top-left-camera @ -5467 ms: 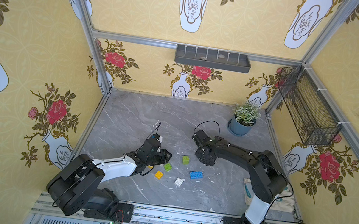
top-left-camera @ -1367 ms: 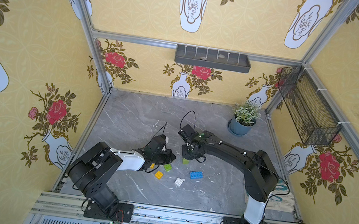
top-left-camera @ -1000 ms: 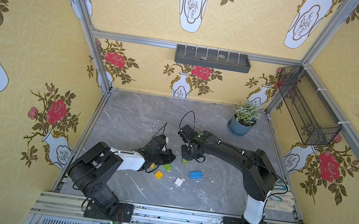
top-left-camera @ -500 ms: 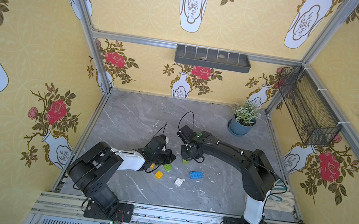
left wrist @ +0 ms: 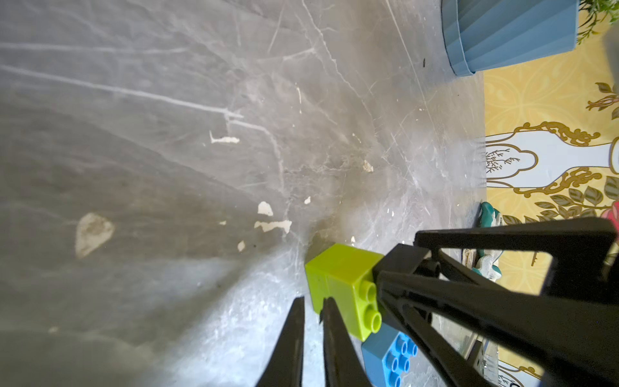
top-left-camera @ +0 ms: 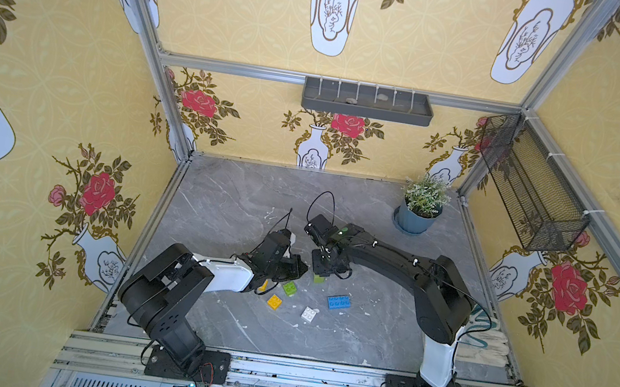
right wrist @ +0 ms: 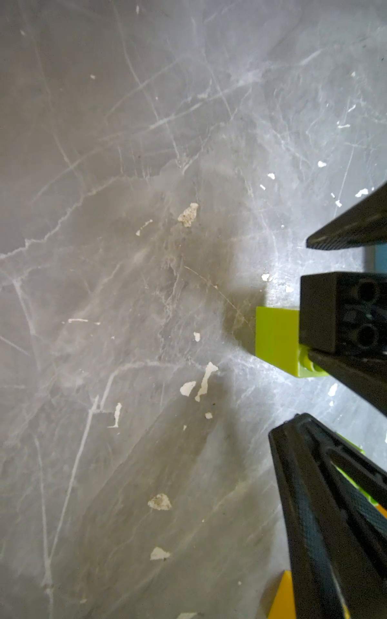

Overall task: Assemble the number 4 with lego
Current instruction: Assemble the lego brick with the lego brick, then pick up the lego brick from the center of the board.

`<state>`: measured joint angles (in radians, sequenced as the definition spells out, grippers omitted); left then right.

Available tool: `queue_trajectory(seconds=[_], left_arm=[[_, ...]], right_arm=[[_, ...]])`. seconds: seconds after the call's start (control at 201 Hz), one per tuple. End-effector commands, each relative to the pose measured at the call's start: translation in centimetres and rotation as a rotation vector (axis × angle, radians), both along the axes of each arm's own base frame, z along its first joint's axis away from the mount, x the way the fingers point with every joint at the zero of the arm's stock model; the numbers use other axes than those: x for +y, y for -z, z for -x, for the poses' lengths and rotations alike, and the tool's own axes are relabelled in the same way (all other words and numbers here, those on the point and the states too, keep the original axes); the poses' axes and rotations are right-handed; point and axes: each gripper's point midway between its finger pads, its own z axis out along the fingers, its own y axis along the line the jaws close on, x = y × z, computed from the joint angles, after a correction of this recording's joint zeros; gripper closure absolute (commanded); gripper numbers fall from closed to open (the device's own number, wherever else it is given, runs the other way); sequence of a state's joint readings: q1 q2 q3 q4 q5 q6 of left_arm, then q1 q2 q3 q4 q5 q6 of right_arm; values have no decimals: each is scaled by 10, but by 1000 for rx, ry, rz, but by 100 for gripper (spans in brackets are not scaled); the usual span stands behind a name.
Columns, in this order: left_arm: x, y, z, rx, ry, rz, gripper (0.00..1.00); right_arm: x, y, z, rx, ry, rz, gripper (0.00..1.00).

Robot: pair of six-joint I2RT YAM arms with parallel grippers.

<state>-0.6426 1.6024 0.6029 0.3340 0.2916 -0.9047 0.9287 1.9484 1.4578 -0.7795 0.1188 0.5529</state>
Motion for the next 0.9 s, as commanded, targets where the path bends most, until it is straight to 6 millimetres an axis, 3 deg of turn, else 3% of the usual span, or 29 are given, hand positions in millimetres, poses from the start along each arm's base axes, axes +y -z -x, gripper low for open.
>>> queue_trajectory(seconds=[0.0,0.244,0.473,0.582,0.757,0.896], left_arm=[[0,3,2,0,17,-9,85],[-2,5,2,4,22,-11,85],[-6,5,3,5,34,-10,85],[-9,6,3,12,44,-9,85],[-15,7,3,21,63,-1,85],[-20,8,2,26,74,4,85]], right_arm=[[-2,0,0,-6,9,6,43],[8,-20,-4,-33,11,-61,29],[4,-32,-9,-67,35,-53,28],[3,-50,-11,-123,52,-75,28],[-14,-76,-14,-207,125,-108,30],[-33,-73,-7,-197,184,-104,33]])
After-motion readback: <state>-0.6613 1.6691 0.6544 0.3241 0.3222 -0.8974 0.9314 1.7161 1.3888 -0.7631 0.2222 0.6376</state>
